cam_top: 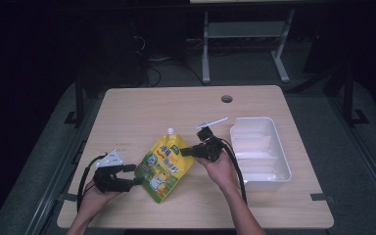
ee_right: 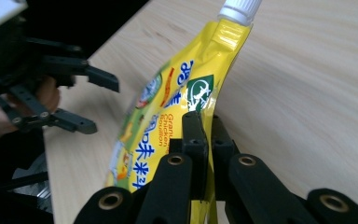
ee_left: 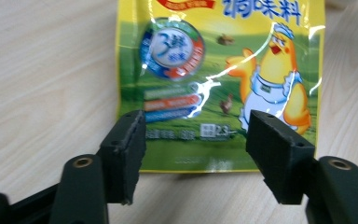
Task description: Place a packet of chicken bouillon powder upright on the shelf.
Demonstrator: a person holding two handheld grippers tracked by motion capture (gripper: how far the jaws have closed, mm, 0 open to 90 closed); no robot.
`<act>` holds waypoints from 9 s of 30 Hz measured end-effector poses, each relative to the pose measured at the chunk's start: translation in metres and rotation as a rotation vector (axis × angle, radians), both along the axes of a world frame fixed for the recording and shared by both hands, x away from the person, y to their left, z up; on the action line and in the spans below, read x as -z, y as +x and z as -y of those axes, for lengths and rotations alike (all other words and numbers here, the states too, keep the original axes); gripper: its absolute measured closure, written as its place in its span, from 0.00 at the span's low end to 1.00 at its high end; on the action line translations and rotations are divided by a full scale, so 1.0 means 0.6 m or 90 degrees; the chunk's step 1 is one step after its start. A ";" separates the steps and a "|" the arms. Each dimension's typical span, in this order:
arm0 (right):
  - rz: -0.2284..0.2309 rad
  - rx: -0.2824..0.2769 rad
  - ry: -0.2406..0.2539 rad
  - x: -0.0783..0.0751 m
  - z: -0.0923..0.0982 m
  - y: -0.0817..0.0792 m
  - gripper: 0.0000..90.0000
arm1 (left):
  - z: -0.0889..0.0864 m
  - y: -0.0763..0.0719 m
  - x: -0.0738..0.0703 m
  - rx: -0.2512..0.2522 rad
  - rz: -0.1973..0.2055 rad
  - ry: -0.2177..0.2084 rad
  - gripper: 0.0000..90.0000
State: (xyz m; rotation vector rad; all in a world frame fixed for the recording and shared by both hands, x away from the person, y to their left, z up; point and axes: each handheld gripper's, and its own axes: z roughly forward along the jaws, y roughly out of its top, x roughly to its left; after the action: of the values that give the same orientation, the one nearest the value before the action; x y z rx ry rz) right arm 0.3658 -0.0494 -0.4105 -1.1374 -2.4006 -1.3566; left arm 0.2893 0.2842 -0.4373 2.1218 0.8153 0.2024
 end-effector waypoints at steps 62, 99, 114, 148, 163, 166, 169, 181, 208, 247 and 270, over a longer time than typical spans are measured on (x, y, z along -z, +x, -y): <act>0.209 -0.308 -0.043 -0.143 -0.094 -0.102 0.99 | -0.020 -0.014 -0.015 0.186 -0.015 -0.196 0.74; 0.198 -0.271 -0.054 -0.133 -0.093 -0.099 1.00 | -0.019 -0.019 -0.024 0.154 0.019 -0.175 0.61; 0.212 -0.248 -0.061 -0.160 -0.059 -0.091 1.00 | -0.023 -0.018 -0.021 0.137 0.022 -0.158 0.55; 0.244 -0.171 -0.093 -0.251 0.141 0.002 0.99 | -0.028 -0.016 -0.008 0.128 0.000 -0.148 0.53; 0.255 -0.115 -0.143 -0.260 0.239 0.020 0.99 | -0.026 -0.015 -0.004 0.131 -0.009 -0.138 0.53; 0.256 -0.106 -0.150 -0.259 0.256 0.021 0.99 | -0.027 -0.014 -0.004 0.131 -0.011 -0.140 0.53; 0.255 -0.092 -0.152 -0.257 0.278 0.020 0.99 | -0.028 -0.014 -0.004 0.129 -0.011 -0.141 0.53; 0.253 -0.073 -0.168 -0.243 0.311 0.010 0.99 | -0.027 -0.014 -0.004 0.128 -0.013 -0.137 0.52; 0.236 -0.039 -0.166 -0.201 0.355 0.012 0.99 | -0.023 -0.013 -0.001 0.125 -0.020 -0.140 0.52; 0.201 0.043 -0.090 -0.138 0.405 -0.007 0.85 | -0.020 -0.012 -0.001 0.122 -0.018 -0.137 0.50; 0.185 0.097 -0.045 -0.141 0.411 -0.016 0.57 | -0.022 -0.012 -0.001 0.112 -0.017 -0.126 0.43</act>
State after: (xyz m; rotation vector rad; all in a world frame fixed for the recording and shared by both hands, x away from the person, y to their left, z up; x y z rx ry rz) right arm 0.3561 -0.2960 -0.3259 -1.2398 -2.6254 -1.5947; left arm 0.2823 0.2975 -0.4365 1.9988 0.6316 0.0002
